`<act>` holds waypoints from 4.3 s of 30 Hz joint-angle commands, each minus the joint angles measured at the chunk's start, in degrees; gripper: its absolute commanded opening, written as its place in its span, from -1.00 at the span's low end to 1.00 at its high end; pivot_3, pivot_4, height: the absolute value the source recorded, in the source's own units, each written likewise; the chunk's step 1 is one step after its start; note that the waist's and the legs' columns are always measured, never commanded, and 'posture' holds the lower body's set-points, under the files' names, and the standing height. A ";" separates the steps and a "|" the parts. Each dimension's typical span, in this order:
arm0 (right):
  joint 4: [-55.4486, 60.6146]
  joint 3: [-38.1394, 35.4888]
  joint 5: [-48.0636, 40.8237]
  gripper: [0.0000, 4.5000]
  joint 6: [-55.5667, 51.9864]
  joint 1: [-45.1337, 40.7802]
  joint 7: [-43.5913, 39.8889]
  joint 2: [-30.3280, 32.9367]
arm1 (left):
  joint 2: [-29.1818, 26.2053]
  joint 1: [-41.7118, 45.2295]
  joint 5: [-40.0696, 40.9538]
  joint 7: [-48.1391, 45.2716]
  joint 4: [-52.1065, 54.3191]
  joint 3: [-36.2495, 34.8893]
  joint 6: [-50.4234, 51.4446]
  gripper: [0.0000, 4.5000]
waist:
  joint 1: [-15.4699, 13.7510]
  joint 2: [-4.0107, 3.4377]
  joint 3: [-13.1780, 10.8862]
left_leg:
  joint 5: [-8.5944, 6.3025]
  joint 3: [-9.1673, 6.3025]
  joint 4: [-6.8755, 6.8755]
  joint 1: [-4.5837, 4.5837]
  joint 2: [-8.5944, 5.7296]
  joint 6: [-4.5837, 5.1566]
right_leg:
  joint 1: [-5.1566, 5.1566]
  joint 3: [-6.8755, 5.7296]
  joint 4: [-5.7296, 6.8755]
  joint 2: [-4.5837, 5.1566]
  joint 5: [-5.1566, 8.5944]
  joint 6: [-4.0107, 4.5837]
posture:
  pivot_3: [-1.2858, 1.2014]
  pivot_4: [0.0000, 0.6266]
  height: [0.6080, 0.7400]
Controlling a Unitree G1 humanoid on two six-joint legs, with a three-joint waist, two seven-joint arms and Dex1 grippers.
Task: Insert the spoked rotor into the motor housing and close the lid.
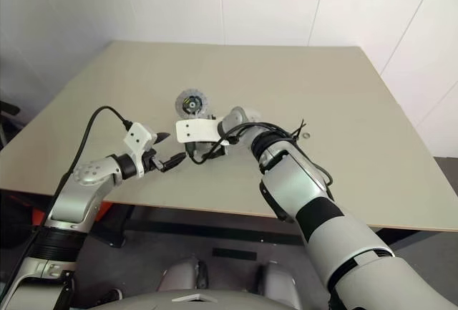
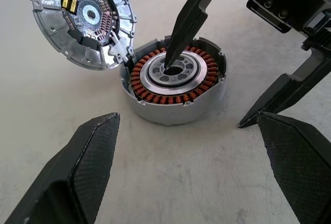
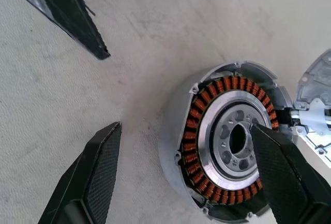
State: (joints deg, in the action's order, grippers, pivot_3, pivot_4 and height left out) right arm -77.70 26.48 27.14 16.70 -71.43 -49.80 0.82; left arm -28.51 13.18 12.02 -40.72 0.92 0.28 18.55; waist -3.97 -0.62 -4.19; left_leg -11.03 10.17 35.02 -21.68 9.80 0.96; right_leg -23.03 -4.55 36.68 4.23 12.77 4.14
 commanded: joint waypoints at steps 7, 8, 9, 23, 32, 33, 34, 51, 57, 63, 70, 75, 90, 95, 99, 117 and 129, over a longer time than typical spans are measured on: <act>0.97 -2.08 -0.66 0.99 0.27 -3.58 -4.95 0.65 | 0.03 2.32 0.52 -0.12 0.52 -0.58 -0.55 1.00 | 0.06 -0.01 -0.01 | 0.00 0.01 -0.05 -0.08 0.02 0.01 | -0.11 -0.01 -0.01 -0.01 0.05 0.09 | 0.03 -1.00 1.00; 0.83 -1.68 -0.13 0.99 0.17 -3.21 -4.70 0.62 | 0.19 2.35 0.49 0.01 0.45 -0.56 -0.63 1.00 | 0.06 -0.01 -0.01 | 0.00 0.01 -0.05 -0.10 0.02 0.01 | -0.13 -0.01 -0.01 -0.01 0.05 0.09 | 0.03 -1.00 1.00; 0.69 -1.26 0.38 0.99 0.02 -2.83 -4.39 0.53 | 0.38 2.25 0.42 0.18 0.48 -0.49 -0.72 1.00 | 0.06 -0.01 -0.01 | 0.00 0.01 -0.05 -0.10 0.02 0.01 | -0.13 -0.01 -0.01 -0.01 0.05 0.09 | 0.03 -1.00 1.00; -0.25 0.05 2.57 0.99 -2.20 -1.64 -4.43 -1.71 | 1.97 -3.32 0.78 3.22 5.87 -1.07 0.73 1.00 | 0.06 -0.03 -0.03 | -0.01 0.00 -0.05 -0.07 0.02 0.00 | -0.10 -0.01 -0.01 -0.02 0.06 0.09 | 0.03 -1.00 1.00; -0.72 -0.45 2.90 0.99 -4.12 -3.18 -3.88 -2.83 | 2.80 -5.60 1.02 5.13 8.88 -0.84 1.93 1.00 | 0.10 -0.03 -0.03 | -0.01 0.00 -0.06 -0.06 0.03 0.00 | -0.10 -0.01 -0.01 -0.02 0.06 0.08 | 0.03 -1.00 1.00; -0.73 -0.52 2.93 0.99 -4.28 -3.32 -3.79 -2.94 | 2.81 -5.84 1.02 5.23 9.16 -0.84 2.05 1.00 | 0.12 -0.03 -0.03 | -0.01 0.01 -0.06 -0.06 0.03 0.00 | -0.10 -0.01 -0.01 -0.02 0.06 0.08 | 0.03 -1.00 1.00; -0.76 -0.70 2.83 0.99 -4.61 -3.50 -3.73 -3.13 | 2.79 -6.06 1.06 5.31 9.36 -0.87 2.15 1.00 | 0.15 -0.04 -0.03 | -0.01 0.01 -0.06 -0.05 0.03 0.00 | -0.10 -0.01 -0.01 -0.02 0.06 0.08 | 0.03 -1.00 1.00; -0.71 -2.61 2.03 0.59 -6.42 -4.05 -0.72 -3.16 | 3.82 -6.08 0.89 5.43 10.33 0.86 3.21 1.00 | 0.18 -0.06 -0.04 | -0.01 0.01 -0.07 -0.06 0.03 -0.01 | -0.12 -0.01 -0.01 -0.02 0.06 0.08 | 0.03 -1.00 1.00; -0.65 -5.32 -0.10 0.44 -7.95 -4.48 3.46 -4.30 | 4.30 -6.16 0.76 5.55 10.56 1.67 3.29 1.00 | 0.18 -0.06 -0.05 | -0.01 0.01 -0.07 -0.06 0.03 -0.01 | -0.12 -0.01 -0.01 -0.02 0.06 0.08 | 0.03 -1.00 1.00; -0.77 -5.36 0.66 -0.05 -8.22 -4.46 4.02 -4.48 | 3.97 -5.93 0.89 5.45 10.36 1.42 3.36 1.00 | 0.17 -0.07 -0.05 | -0.01 0.01 -0.07 -0.06 0.03 -0.01 | -0.12 -0.01 -0.01 -0.02 0.06 0.08 | 0.03 -1.00 1.00; -0.96 -4.74 1.33 -0.05 -8.59 -3.72 4.30 -4.15 | 4.00 -6.11 0.92 5.52 10.56 1.57 3.46 1.00 | 0.09 -0.08 -0.06 | -0.01 0.00 -0.08 -0.06 0.02 -0.01 | -0.11 -0.01 -0.01 -0.02 0.06 0.08 | 0.03 -1.00 1.00; -1.22 -4.55 1.71 -0.05 -10.33 -3.12 4.61 -3.52 | 4.19 -6.23 0.88 5.57 10.74 1.76 3.56 1.00 | 0.05 -0.08 -0.06 | 0.00 0.00 -0.07 -0.06 0.02 -0.01 | -0.10 -0.01 -0.01 -0.02 0.06 0.08 | 0.03 -1.00 1.00; -1.52 -3.42 2.70 -0.05 -13.67 -1.57 7.09 -1.64 | 4.01 -6.48 0.52 5.24 10.58 2.45 3.56 1.00 | -0.19 -0.16 -0.11 | 0.00 -0.02 -0.06 0.14 0.00 -0.03 | 0.20 0.00 0.00 -0.01 0.23 -0.22 | 0.03 -1.00 1.00; -1.51 -4.82 1.65 -0.05 -15.66 -2.00 9.27 -1.78 | 4.18 -6.83 0.21 5.36 10.61 3.35 3.69 1.00 | -0.14 -0.21 -0.13 | 0.01 -0.04 -0.06 0.15 0.00 -0.04 | 0.20 0.00 0.00 -0.01 0.29 -0.33 | 0.03 -1.00 1.00; -1.52 -4.54 2.08 -0.21 -15.67 -1.68 8.80 -1.67 | 3.95 -6.65 0.28 5.44 10.33 3.38 3.61 1.00 | -0.08 -0.24 -0.16 | 0.02 -0.04 -0.07 0.14 0.01 -0.06 | 0.16 0.00 0.02 -0.02 0.30 -0.34 | 0.03 -1.00 1.00; -1.24 -6.29 0.50 -0.99 -15.44 -1.89 7.24 -1.48 | 4.25 -5.81 0.00 5.55 8.98 3.55 2.90 1.00 | 0.03 -0.29 -0.19 | 0.03 -0.04 -0.08 0.31 0.00 -0.08 | 0.30 0.02 0.03 -0.02 0.29 -0.34 | 0.03 -1.00 1.00; 2.11 -25.17 -18.24 -0.99 -29.43 -5.86 -4.32 1.75 | 5.64 -6.84 -0.43 6.63 8.89 3.52 2.59 1.00 | -0.18 -0.30 -0.20 | -0.01 -0.02 -0.09 -0.29 0.04 0.01 | -0.23 -0.04 -0.02 -0.04 0.15 0.17 | 0.03 -1.00 1.00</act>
State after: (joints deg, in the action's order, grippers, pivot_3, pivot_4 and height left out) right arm -78.83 2.39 10.78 -12.09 -75.50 -52.95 1.24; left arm -22.75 6.14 11.55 -34.23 8.96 4.25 22.36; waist -4.15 -0.91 -4.38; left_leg -11.06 10.15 34.93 -22.05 9.83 1.00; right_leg -23.29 -4.61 36.63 4.19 12.93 4.31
